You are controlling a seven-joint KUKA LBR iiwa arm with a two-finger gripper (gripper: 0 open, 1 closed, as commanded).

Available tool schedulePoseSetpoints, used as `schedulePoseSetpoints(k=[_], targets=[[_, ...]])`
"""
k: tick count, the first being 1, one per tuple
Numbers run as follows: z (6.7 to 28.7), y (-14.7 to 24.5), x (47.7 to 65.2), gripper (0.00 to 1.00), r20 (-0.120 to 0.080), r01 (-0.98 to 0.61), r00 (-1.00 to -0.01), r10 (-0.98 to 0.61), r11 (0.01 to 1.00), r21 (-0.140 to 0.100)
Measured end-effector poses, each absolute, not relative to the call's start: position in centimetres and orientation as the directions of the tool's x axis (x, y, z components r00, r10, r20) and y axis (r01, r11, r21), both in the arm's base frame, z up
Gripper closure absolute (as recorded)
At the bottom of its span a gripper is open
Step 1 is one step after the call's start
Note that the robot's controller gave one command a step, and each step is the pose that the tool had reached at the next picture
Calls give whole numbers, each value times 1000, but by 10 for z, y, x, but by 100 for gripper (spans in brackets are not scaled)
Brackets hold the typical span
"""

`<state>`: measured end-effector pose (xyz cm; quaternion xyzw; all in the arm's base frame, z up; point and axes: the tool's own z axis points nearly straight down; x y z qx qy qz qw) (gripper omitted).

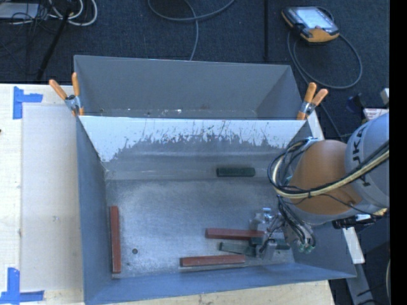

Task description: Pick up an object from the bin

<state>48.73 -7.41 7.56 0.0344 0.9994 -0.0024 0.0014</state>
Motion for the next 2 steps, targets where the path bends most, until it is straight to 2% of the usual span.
schedulePoseSetpoints(k=[1,2], targets=[[76,-74,487,100,-3,68,-998,68,998,-5],[271,-72,495,100,-8,48,-999,48,999,-1]])
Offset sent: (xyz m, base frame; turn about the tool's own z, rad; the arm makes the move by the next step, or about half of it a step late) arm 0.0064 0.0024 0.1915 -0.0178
